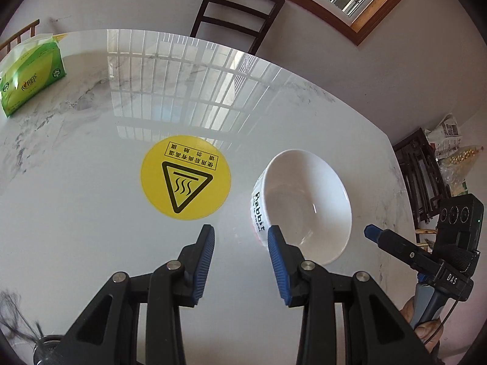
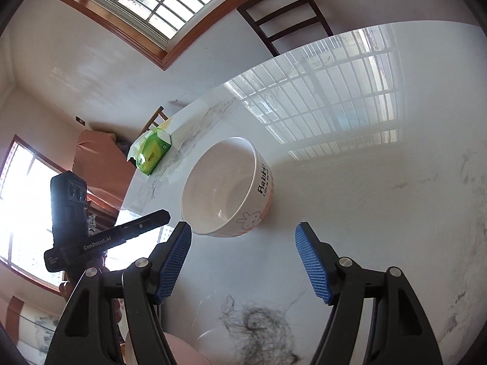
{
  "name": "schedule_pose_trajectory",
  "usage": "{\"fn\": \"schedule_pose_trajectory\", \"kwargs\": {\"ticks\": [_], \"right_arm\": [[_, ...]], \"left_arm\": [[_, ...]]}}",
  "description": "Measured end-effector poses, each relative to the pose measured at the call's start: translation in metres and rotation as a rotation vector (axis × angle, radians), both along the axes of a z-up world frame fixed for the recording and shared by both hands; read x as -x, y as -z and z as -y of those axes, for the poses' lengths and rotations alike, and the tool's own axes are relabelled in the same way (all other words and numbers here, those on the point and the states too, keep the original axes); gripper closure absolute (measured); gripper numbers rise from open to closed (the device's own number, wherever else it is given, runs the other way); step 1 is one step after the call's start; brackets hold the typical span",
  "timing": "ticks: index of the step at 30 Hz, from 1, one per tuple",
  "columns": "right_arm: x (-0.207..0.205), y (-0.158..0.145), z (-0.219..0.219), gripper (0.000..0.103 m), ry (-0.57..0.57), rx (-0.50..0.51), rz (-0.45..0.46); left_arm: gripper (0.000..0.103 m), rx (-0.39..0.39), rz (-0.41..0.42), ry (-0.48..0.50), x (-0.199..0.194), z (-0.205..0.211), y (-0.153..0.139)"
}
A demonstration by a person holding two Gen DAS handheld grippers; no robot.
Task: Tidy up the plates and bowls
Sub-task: 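Close both grippers on the rim of the 'Rabbit' bowl, then lift the 'Rabbit' bowl and carry it over the pink bowl stack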
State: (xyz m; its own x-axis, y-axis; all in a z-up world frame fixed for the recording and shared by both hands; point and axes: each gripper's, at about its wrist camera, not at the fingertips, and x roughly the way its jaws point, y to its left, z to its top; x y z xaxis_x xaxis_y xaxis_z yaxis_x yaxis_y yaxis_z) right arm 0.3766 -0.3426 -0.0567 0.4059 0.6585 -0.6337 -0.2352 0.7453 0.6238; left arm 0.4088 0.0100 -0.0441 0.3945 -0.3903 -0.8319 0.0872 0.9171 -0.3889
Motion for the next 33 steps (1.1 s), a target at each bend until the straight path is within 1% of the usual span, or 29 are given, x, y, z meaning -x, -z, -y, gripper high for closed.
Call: {"fn": "schedule_pose_trajectory", "kwargs": {"ticks": [2, 5, 7, 10, 13, 15, 16, 17, 18, 21, 23, 27, 33], "right_arm": [[-0.011, -0.001, -0.002, 0.033, 0.002, 0.012, -0.013], [-0.025, -0.001, -0.003, 0.033, -0.002, -0.017, -0.036], [-0.032, -0.003, -0.004, 0.033, 0.004, 0.002, -0.034], [-0.04, -0.002, -0.01, 0.033, -0.002, 0.031, -0.04], [-0.043, 0.001, -0.017, 0.033, -0.018, 0.066, -0.053], [-0.043, 0.003, -0.022, 0.034, -0.039, 0.078, -0.058], [-0.045, 0.004, -0.024, 0.036, -0.048, 0.094, -0.063], [-0.047, 0.006, -0.027, 0.044, -0.055, 0.105, -0.074], [-0.049, 0.01, -0.03, 0.056, -0.07, 0.11, -0.086], [-0.05, 0.02, -0.039, 0.075, -0.107, 0.149, -0.12], [-0.049, 0.026, -0.039, 0.076, -0.112, 0.124, -0.144], [-0.042, 0.023, -0.033, 0.08, -0.103, 0.12, -0.147], [-0.021, 0.009, -0.028, 0.08, -0.111, 0.07, -0.176]], "left_arm": [[0.066, -0.007, 0.007, 0.004, -0.006, 0.004, -0.001], [0.066, -0.018, 0.008, 0.014, -0.012, 0.014, 0.0], [0.066, -0.025, 0.009, 0.025, -0.013, 0.021, 0.0], [0.066, -0.056, 0.011, 0.035, -0.014, 0.031, 0.002], [0.066, -0.12, 0.002, 0.025, -0.016, 0.04, 0.008], [0.066, -0.172, -0.024, 0.015, -0.017, 0.045, 0.016], [0.066, -0.163, -0.029, 0.02, -0.018, 0.046, 0.019], [0.068, -0.164, -0.039, 0.023, -0.018, 0.048, 0.023], [0.084, -0.166, -0.048, 0.024, -0.018, 0.049, 0.026], [0.089, -0.222, -0.053, -0.004, -0.014, 0.054, 0.025], [0.091, -0.251, -0.05, 0.002, -0.008, 0.056, 0.023], [0.091, -0.241, -0.058, 0.003, 0.007, 0.055, 0.012], [0.091, -0.235, -0.06, 0.004, 0.041, 0.054, -0.014]]}}
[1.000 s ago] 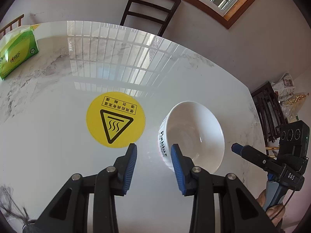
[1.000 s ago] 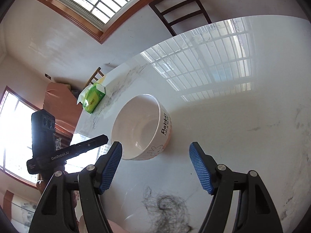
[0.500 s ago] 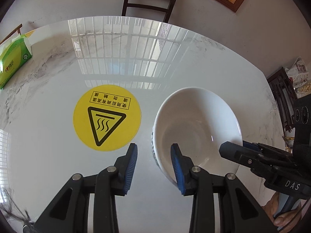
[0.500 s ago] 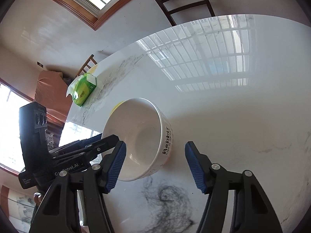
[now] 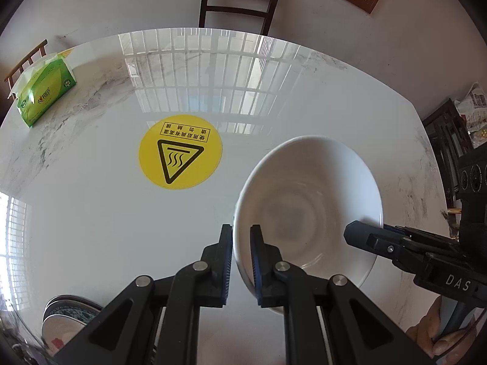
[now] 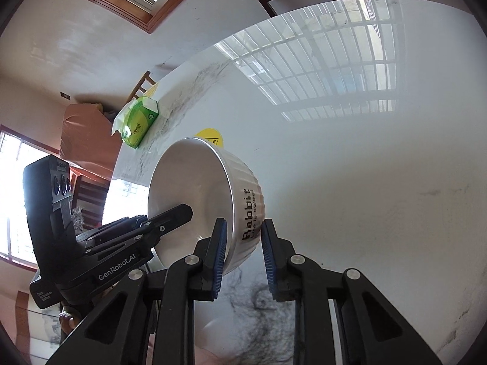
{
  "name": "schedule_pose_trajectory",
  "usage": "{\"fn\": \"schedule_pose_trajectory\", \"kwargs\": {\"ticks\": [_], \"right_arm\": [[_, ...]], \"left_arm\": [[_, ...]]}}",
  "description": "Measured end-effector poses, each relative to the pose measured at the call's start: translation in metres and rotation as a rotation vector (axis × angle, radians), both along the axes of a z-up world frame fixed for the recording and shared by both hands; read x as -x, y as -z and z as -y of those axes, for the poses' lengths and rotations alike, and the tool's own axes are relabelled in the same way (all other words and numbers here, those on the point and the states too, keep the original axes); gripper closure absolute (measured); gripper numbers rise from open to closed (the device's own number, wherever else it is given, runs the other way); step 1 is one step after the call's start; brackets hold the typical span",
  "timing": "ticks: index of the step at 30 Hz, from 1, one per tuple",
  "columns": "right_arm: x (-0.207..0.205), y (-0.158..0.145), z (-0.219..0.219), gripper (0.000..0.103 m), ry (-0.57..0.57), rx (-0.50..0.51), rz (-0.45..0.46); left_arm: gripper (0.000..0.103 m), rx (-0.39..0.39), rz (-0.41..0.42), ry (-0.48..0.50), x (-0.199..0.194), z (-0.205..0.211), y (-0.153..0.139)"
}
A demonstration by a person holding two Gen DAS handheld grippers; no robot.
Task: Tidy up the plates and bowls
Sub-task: 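Lift the 'Rabbit' bowl and carry it over the pink bowl stack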
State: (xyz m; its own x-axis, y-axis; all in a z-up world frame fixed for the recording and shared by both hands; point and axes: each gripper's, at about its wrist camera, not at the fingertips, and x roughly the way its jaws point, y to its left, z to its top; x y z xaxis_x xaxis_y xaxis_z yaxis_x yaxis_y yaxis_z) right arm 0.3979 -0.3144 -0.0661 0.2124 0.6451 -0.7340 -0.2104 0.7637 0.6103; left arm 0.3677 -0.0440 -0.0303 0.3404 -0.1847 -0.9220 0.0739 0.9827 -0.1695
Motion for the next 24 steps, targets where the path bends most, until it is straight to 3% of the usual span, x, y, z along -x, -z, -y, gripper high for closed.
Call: {"fn": "schedule_pose_trajectory", "kwargs": {"ticks": [10, 17, 24], "right_arm": [[0.06, -0.039, 0.006, 0.082, -0.022, -0.017, 0.012], [0.082, -0.044, 0.008, 0.084, -0.002, -0.032, -0.008], [0.107, -0.071, 0.008, 0.085, -0.028, -0.022, 0.037]], "left_arm": [[0.09, 0.003, 0.018, -0.001, 0.061, 0.002, -0.032], [0.09, 0.05, 0.003, -0.009, 0.077, -0.006, -0.049], [0.09, 0.086, -0.005, -0.005, 0.109, -0.013, -0.065]]}}
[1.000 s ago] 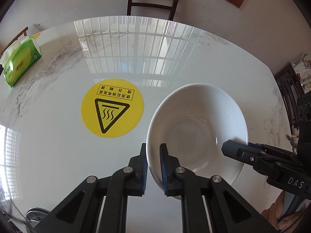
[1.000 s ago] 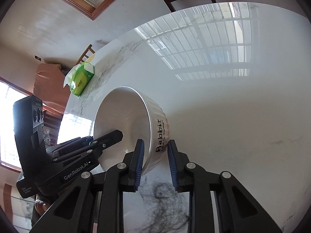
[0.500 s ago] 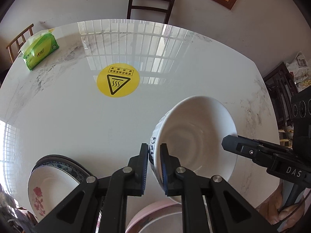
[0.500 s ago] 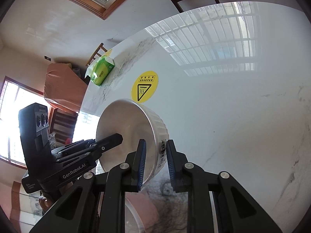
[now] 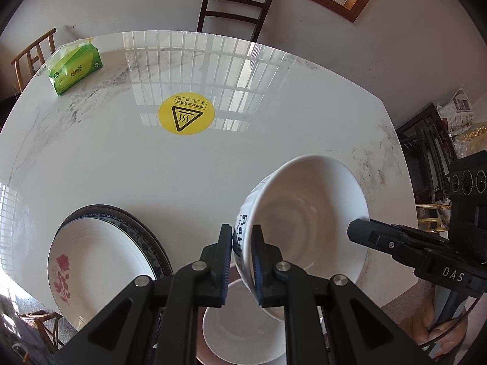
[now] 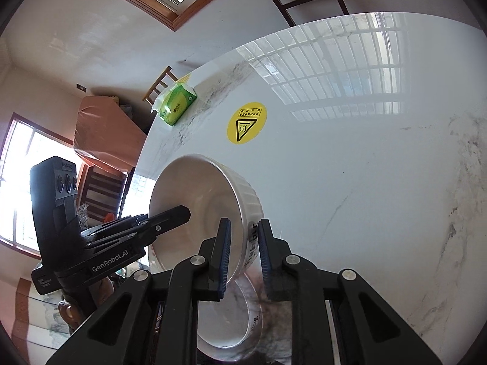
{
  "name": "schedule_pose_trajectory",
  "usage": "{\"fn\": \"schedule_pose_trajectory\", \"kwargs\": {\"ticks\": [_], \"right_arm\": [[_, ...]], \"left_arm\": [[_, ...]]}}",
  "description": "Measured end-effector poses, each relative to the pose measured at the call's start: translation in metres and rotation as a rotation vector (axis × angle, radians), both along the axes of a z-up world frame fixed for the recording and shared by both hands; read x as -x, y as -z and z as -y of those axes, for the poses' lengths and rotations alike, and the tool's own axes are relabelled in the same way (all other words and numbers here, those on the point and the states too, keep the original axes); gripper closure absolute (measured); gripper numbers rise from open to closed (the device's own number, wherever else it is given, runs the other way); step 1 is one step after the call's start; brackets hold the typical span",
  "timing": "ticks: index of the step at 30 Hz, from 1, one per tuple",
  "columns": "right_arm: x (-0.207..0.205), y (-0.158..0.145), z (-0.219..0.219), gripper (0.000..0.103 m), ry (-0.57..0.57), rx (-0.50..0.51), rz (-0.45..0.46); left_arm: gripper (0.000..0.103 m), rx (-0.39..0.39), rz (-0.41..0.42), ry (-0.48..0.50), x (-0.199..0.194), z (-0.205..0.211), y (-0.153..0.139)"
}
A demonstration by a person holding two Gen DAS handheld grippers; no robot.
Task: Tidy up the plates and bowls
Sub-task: 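Lift the 'Rabbit' bowl and carry it over the pink bowl stack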
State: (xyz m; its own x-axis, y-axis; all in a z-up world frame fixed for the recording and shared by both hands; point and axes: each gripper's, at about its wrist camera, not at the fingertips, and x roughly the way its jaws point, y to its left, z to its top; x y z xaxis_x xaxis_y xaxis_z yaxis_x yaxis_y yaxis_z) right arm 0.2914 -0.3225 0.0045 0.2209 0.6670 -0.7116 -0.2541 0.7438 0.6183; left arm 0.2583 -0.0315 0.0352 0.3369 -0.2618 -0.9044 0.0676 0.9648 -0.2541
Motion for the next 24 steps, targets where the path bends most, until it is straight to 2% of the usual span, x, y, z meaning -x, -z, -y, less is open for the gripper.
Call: {"fn": "schedule_pose_trajectory", "kwargs": {"ticks": [8, 12, 24], "right_arm": [[0.037, -0.004, -0.004, 0.085, -0.049, 0.001, -0.015], [0.053, -0.001, -0.003, 0.085, -0.058, -0.001, -0.025], [0.073, 0.019, -0.016, 0.083, -0.076, 0.031, -0.066]], "left_arm": [[0.09, 0.011, -0.041, 0.009, 0.04, -0.004, 0.004], [0.09, -0.007, -0.046, 0.01, 0.057, -0.003, 0.009], [0.09, -0.015, -0.108, 0.002, 0.077, -0.009, 0.04]]}}
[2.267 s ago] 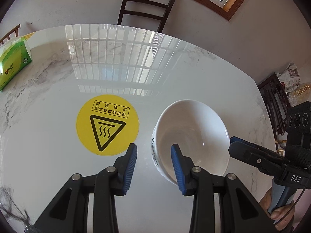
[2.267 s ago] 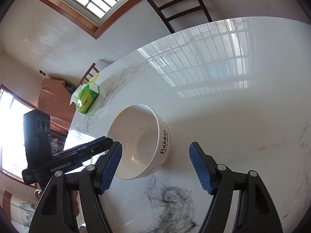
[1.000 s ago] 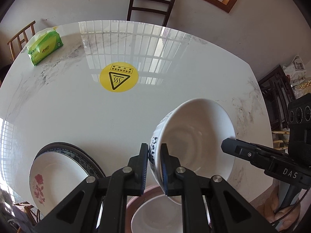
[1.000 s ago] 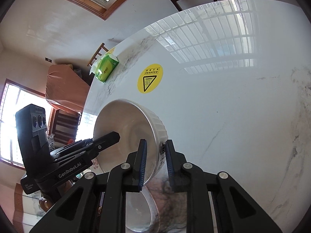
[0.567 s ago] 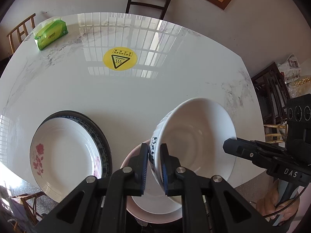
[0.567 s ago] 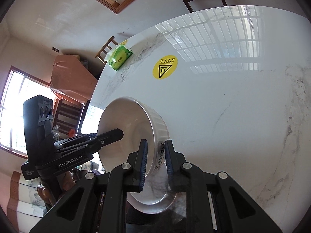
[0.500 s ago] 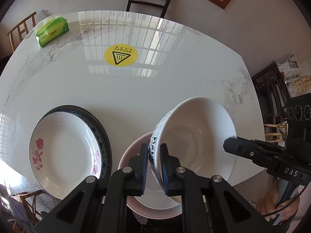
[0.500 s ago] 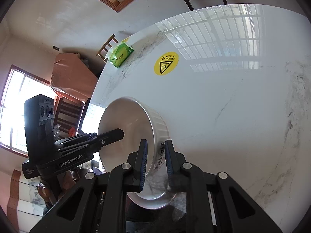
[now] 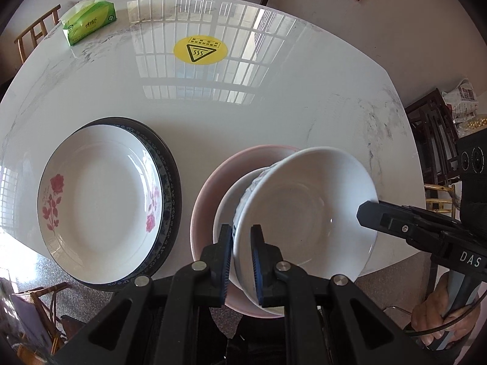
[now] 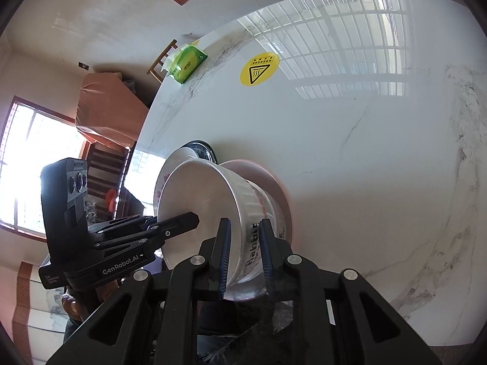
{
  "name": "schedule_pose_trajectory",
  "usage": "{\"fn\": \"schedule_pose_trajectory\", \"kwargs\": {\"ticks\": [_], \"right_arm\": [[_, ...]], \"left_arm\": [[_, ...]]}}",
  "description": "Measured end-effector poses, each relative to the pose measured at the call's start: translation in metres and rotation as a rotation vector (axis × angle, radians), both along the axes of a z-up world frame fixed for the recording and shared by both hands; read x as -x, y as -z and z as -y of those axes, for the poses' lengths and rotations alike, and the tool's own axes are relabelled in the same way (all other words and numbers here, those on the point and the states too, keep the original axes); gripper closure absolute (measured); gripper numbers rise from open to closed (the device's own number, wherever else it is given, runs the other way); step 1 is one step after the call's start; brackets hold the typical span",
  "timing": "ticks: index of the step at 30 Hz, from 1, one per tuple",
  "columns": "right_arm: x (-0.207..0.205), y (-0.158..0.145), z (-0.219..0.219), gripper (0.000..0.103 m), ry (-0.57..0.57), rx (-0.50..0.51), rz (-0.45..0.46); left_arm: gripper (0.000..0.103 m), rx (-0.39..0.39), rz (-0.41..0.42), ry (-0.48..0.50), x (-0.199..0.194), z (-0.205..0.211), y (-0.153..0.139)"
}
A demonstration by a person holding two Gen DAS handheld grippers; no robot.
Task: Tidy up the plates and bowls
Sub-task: 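Lift the 'Rabbit' bowl and carry it over the pink bowl stack, then lower the 'Rabbit' bowl into the stacked bowls and open both grippers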
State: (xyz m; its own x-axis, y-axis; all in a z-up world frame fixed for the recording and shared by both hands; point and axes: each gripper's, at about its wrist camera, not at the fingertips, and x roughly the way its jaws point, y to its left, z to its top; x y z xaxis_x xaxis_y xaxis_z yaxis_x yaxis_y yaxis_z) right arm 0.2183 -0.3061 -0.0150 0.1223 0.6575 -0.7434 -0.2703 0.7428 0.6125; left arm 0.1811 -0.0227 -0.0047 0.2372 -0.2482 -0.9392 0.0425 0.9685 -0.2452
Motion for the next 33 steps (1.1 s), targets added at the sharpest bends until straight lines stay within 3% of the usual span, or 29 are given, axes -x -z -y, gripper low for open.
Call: {"fn": "schedule_pose_trajectory", "kwargs": {"ticks": [10, 17, 26, 33], "right_arm": [[0.0, 0.011, -0.007, 0.082, -0.003, 0.016, -0.025], [-0.002, 0.011, -0.005, 0.083, 0.01, 0.001, -0.023], [0.008, -0.012, -0.009, 0.081, 0.011, 0.07, 0.177], [0.003, -0.016, -0.027, 0.081, -0.006, 0.093, 0.281]], "left_arm": [[0.09, -0.017, -0.003, -0.004, -0.005, -0.001, 0.007], [0.085, -0.015, 0.034, 0.014, -0.002, -0.004, -0.006], [0.082, -0.035, 0.102, 0.002, -0.004, -0.009, -0.01], [0.082, -0.014, 0.047, 0.006, -0.006, -0.006, 0.009]]}}
